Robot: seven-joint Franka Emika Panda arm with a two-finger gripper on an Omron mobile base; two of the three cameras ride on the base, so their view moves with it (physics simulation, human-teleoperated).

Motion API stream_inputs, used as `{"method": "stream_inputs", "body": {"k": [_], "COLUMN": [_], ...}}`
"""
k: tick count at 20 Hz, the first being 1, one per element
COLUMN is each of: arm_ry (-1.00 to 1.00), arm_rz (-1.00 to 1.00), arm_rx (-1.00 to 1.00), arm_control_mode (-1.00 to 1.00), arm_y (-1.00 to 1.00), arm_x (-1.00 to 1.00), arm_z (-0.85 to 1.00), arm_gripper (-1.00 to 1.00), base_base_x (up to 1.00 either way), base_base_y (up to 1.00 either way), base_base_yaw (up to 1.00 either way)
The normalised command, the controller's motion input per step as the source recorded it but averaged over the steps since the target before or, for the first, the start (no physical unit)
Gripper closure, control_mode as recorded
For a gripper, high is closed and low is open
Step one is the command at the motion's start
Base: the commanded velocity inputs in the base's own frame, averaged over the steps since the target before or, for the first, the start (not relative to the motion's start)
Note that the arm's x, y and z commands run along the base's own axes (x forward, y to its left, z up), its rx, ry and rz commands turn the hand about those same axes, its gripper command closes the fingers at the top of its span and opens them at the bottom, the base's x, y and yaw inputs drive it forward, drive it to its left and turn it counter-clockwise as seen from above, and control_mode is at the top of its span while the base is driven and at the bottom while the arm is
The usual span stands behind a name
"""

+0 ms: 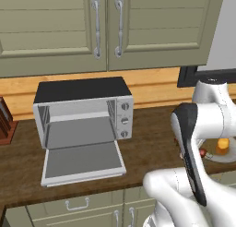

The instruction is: Pick up the kebab skewer and baguette bread, and place them inside the toaster oven. Close the toaster oven door and start by setting the timer.

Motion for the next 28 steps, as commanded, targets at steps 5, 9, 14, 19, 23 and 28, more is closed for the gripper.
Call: {"method": "stream_inputs", "body": {"k": [5, 9, 14, 19, 23, 28], "arm_ry": [0.08, 0.07, -0.14, -0.15, -0.01, 0.00], "arm_rz": [0.36, 0.38, 0.21, 0.07, 0.01, 0.00], "arm_rx": [0.00, 0.00, 0.00, 0.00, -0.03, -0.07], "arm_control_mode": [-1.00, -1.00, -1.00, -1.00, -1.00, -1.00], "arm_y": [0.80, 0.86, 0.69, 0.69, 0.84, 0.81], "arm_x": [0.00, 0.00, 0.00, 0.47, 1.00, 0.63], "arm_z": [0.70, 0.46, 0.18, 0.08, -0.03, -0.23], "arm_gripper": [1.00, 1.00, 1.00, 1.00, 1.00, 1.00], "base_base_x": [0.00, 0.00, 0.00, 0.00, 0.00, 0.00], "base_base_y": [0.00, 0.00, 0.00, 0.00, 0.00, 0.00], "base_base_yaw": [0.00, 0.00, 0.00, 0.00, 0.00, 0.00]}}
